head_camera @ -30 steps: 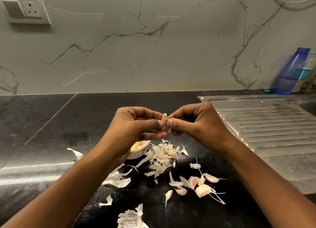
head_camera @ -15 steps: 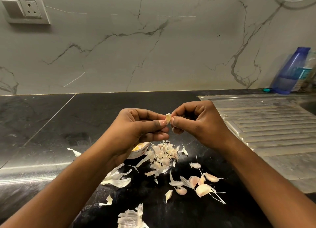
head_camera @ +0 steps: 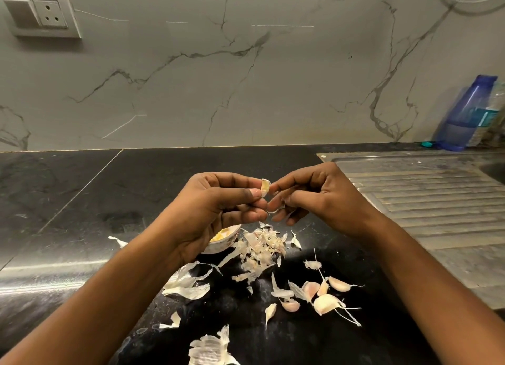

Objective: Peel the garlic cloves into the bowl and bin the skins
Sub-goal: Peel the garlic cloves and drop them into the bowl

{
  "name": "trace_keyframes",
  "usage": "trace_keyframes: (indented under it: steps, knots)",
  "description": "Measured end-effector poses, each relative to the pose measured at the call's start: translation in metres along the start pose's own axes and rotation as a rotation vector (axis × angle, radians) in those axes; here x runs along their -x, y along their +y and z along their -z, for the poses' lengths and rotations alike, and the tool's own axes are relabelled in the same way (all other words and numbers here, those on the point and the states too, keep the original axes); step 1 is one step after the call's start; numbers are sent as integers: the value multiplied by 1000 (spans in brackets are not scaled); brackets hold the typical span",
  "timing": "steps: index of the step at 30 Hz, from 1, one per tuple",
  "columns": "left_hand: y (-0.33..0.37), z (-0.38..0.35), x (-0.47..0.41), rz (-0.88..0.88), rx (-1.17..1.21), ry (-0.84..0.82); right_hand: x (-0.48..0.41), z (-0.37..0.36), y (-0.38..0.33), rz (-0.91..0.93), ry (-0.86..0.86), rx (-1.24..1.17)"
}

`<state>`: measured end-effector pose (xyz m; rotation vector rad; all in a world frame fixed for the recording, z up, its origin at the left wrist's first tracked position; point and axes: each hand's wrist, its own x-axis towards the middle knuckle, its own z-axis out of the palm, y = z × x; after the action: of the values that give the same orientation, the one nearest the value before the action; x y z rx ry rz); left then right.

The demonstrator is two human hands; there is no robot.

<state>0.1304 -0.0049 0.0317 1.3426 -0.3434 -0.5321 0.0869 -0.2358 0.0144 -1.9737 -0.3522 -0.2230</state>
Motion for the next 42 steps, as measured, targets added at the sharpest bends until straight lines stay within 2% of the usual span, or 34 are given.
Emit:
trace_keyframes:
  steps: [13, 18, 22, 28, 42]
  knots:
    - [-5, 5, -3, -52, -171, -9, 0, -2, 0, 19, 14, -21]
    - [-6, 6, -3, -147, -276, -20, -1, -2, 0, 7, 33, -17]
    - [-9, 9, -4, -288, -482, 11, -2, -2, 2, -1, 38, -9]
    - [-11, 11, -6, -422, -600, 8, -2, -1, 1, -6, 25, -23]
    - [-14, 14, -12, -478, -567, -84, -2, 1, -2, -35, -11, -183]
